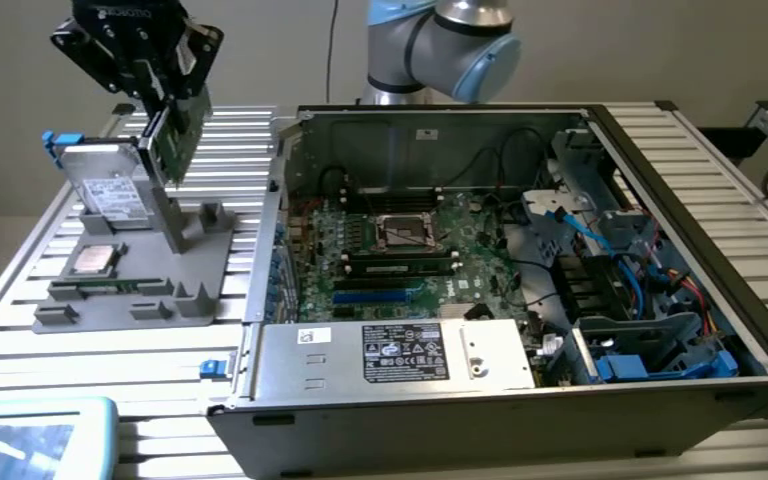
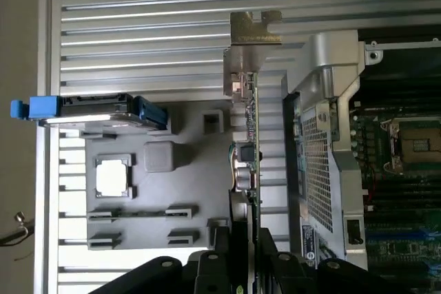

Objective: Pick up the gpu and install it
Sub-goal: 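Pick up the gpu and move the gpu toward the slot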

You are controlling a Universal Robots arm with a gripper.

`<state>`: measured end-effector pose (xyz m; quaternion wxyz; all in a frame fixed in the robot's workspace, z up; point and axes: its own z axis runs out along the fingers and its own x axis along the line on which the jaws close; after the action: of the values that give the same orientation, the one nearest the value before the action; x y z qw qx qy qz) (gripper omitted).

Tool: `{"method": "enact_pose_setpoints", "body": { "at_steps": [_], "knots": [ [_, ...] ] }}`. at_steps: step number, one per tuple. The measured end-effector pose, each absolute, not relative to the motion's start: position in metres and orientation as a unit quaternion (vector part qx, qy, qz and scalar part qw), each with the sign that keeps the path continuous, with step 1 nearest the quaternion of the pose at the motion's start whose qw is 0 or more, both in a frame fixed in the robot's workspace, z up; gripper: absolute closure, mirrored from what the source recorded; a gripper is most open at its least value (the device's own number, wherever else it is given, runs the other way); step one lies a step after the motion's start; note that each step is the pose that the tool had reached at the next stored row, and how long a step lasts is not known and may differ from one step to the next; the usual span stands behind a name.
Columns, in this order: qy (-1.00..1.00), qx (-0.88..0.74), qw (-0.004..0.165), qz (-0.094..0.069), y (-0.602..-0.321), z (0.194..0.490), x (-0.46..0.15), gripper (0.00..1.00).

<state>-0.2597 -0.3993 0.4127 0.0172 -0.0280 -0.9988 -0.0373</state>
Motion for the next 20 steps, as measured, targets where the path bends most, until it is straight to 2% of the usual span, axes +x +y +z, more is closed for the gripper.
{"method": "enact_pose_setpoints", "body": {
  "at_steps": [8, 20],
  "knots": [
    [-0.999, -0.028, 0.017, -0.038, -0.399, 0.444, -0.226, 0.73],
    [-0.999, -0.028, 0.017, -0.041, -0.399, 0.448, -0.172, 0.73]
  ]
}}
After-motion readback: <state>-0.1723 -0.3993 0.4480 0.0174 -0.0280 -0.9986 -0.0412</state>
